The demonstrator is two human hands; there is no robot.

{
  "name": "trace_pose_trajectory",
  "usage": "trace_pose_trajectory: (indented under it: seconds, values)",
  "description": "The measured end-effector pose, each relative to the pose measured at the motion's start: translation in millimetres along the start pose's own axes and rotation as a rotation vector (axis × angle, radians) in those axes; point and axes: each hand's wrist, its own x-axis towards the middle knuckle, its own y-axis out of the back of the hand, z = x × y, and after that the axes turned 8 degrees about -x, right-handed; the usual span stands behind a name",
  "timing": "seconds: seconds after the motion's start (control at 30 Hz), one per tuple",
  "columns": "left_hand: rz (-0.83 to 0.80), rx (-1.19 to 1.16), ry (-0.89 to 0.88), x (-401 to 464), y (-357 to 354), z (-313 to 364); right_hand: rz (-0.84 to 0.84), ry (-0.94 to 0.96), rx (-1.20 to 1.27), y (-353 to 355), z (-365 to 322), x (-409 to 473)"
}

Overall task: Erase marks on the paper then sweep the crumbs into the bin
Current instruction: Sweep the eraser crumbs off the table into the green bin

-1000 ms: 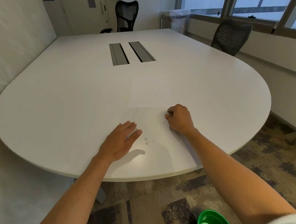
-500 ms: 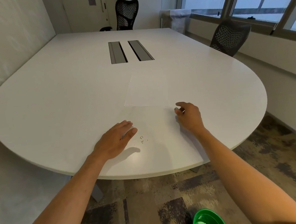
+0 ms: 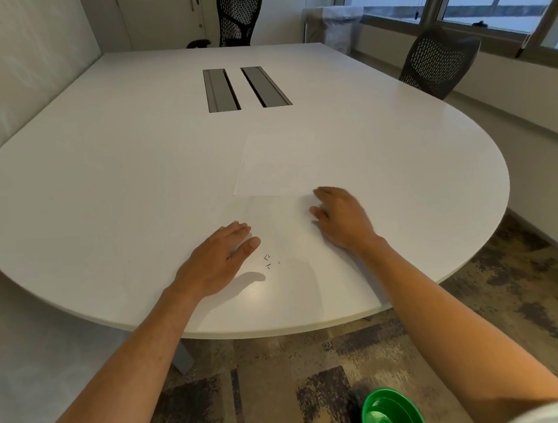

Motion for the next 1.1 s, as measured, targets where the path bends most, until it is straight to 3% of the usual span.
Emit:
trace_pose_trajectory:
  seconds: [0.07,0.17,0.37,0.57,0.63,0.7,0.8,0.9,1.0,1.1]
  values:
    - [-0.002,-0.005,0.015,1,0,-1,-0.141,0.097,0.013,-5,-14,4]
    - [-0.01,-0.009,0.005,0,2,1,-0.302,0.086,-0.03,-8,-32,10]
    - [-0.026,-0.008,-0.008,-4,4,7,-0.404,0.143,-0.039,5,-56,-21]
    - [-0.148,0.13,-0.109,-4,3,6,-0.464,0.411,0.013,14,-79,-84]
    - [-0.184,0.153,-0.147,-6,4,6,-0.454,0.34,0.216,19,-78,-92]
    - [-0.191,0.15,-0.151,-10,6,10,-0.303,0.153,0.34,26,-70,-94]
    - [-0.192,0.157,-0.135,-18,6,17,-0.061,-0.163,0.187,35,-43,-90]
    - [-0.189,0.171,-0.157,-17,5,13,-0.158,-0.339,-0.058,38,-23,-91]
    - [-0.179,0.181,-0.179,-14,4,8,-0.308,-0.219,-0.173,28,-32,-100]
    - [-0.164,0.174,-0.18,-13,4,9,-0.387,-0.008,-0.082,25,-54,-103]
